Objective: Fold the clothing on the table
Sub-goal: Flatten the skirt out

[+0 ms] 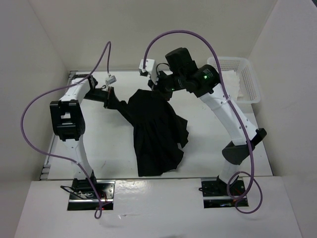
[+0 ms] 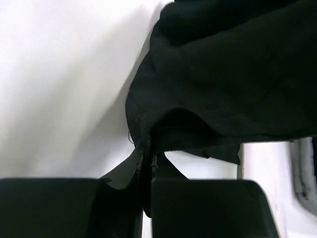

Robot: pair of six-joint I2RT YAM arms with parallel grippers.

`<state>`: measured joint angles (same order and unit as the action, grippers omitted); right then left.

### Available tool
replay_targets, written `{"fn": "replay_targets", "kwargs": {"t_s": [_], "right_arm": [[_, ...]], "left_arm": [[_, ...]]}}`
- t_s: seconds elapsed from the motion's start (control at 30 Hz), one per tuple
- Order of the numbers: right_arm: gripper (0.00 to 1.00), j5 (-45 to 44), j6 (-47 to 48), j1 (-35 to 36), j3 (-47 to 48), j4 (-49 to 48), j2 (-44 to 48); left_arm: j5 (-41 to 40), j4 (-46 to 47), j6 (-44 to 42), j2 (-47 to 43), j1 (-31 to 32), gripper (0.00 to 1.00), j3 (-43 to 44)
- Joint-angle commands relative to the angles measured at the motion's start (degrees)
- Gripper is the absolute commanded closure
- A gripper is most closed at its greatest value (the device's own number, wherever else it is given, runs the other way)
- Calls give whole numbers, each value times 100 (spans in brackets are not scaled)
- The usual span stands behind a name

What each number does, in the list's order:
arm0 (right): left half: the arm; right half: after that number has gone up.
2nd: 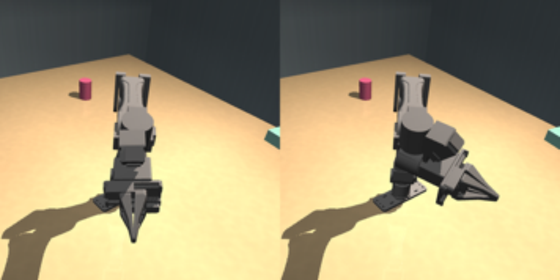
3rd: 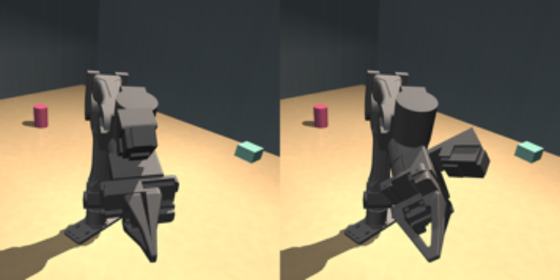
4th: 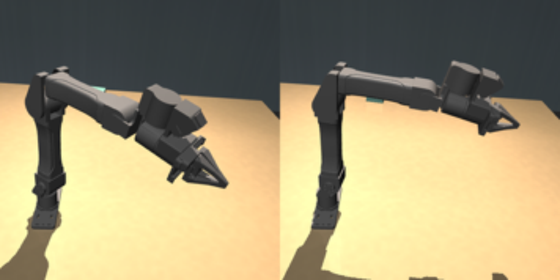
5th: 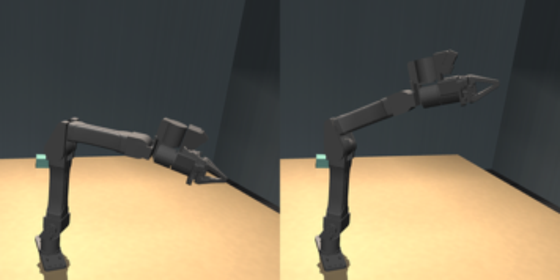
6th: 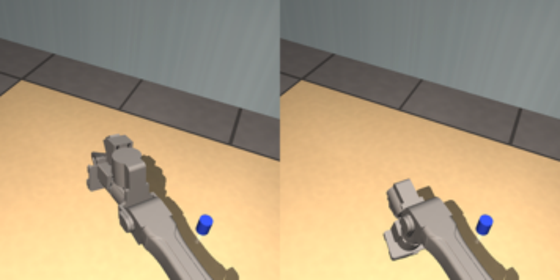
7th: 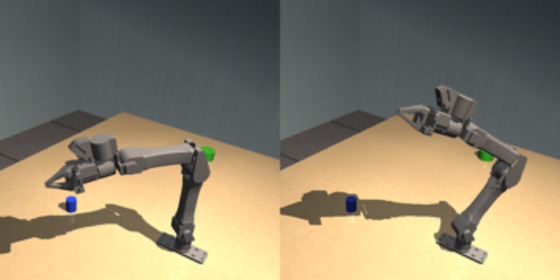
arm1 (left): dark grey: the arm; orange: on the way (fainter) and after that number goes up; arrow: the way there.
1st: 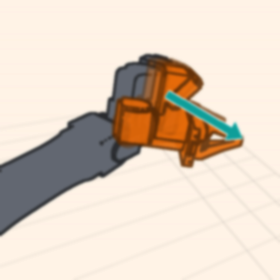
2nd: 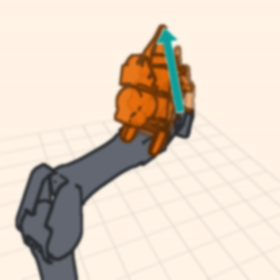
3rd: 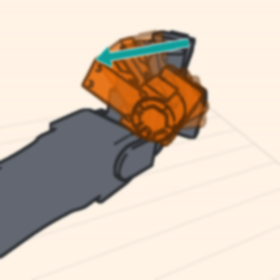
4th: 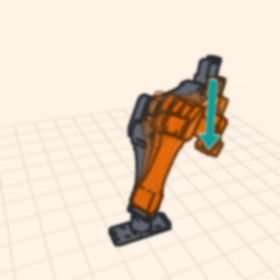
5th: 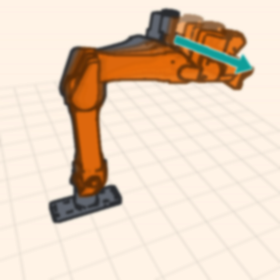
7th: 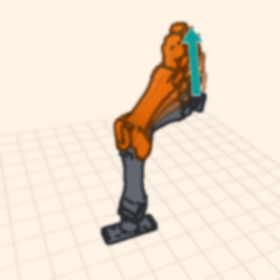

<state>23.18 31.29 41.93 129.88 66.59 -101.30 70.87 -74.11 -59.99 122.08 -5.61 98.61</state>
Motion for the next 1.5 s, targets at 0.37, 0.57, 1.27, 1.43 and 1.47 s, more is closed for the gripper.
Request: {"fn": "replay_targets", "kwargs": {"t_s": [0.37,0.57,1.27,1.43,1.47], "right_arm": [[100,-1403,-1203,-2285,-2168,-1693,1735],[100,-535,-1266,-3190,-2600,-1702,2544],[100,2200,-870,-4246,-3460,-813,3643],[100,1982,-931,-4246,-3812,-1111,3582],[100,1919,-932,-4246,-3926,-1182,3503]], "left_arm": [[-662,571,1998,-3074,-309,100,749],[-1101,898,2369,-4067,-309,100,282],[-1269,633,2430,-6214,-301,97,-464],[-1417,1187,2641,-6153,-134,92,-1334],[-1557,1440,2693,-6074,-134,92,-1657]]}}
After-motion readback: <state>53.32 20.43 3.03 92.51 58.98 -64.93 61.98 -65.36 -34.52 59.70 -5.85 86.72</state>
